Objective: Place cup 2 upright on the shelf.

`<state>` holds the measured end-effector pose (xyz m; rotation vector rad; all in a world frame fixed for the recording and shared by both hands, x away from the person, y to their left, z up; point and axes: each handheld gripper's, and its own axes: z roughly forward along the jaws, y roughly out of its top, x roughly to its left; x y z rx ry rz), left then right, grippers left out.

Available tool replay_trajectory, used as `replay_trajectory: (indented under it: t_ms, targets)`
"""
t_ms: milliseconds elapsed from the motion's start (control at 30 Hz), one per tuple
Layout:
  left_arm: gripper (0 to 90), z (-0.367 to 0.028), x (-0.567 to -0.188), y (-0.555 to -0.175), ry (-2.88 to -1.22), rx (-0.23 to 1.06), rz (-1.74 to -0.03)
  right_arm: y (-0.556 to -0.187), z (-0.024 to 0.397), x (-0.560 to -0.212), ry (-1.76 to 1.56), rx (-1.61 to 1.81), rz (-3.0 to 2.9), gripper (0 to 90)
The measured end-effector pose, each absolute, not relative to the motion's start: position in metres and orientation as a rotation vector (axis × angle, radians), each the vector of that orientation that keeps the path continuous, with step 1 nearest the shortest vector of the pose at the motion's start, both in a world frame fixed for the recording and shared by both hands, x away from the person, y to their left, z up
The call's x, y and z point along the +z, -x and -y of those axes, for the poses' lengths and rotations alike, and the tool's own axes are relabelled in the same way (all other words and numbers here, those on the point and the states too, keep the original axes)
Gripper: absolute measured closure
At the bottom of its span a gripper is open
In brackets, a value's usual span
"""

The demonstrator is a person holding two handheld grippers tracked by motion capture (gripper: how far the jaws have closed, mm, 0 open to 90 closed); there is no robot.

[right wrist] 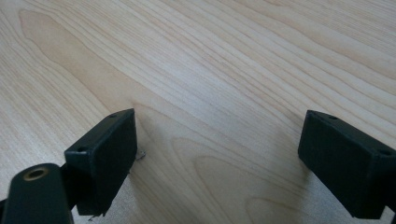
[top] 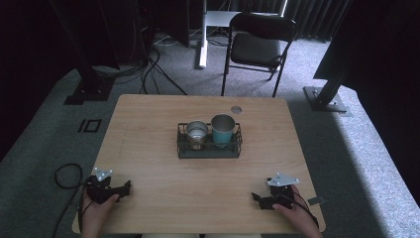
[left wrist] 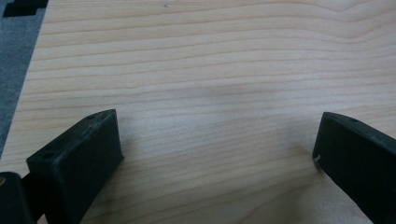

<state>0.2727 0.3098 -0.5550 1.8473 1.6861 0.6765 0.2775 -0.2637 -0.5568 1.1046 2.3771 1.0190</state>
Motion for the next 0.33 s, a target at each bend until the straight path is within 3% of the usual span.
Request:
replay_trajectory:
  t_ms: [333]
  targets:
    - [1.7, -0.3100, -0.5551, -0.2732, -1.839, 0.682, -1.695, -0.2775, 0.2637, -0.5568, -1.104, 1.019, -2.377, 11.4]
